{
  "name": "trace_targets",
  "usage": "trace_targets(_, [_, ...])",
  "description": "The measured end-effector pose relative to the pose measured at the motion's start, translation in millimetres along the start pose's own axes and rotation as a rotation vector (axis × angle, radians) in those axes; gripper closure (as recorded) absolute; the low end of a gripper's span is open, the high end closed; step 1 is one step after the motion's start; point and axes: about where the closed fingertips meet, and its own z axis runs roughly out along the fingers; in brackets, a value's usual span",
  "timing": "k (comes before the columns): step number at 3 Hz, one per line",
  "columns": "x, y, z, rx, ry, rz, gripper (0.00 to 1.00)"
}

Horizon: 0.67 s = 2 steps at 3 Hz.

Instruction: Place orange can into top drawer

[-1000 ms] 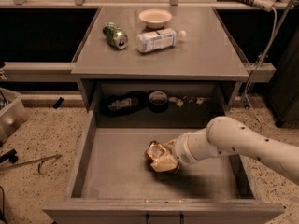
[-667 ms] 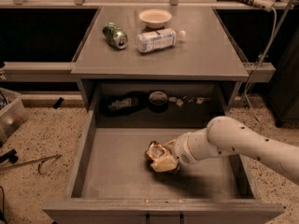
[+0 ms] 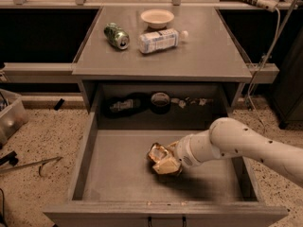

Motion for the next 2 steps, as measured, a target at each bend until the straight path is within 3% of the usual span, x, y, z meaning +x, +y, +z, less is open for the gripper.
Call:
trace_targets(1, [0.0, 0.0, 0.0, 0.000, 0.000, 0.000, 0.12])
trace_targets(2, [0.0, 0.0, 0.0, 0.000, 0.000, 0.000, 0.00])
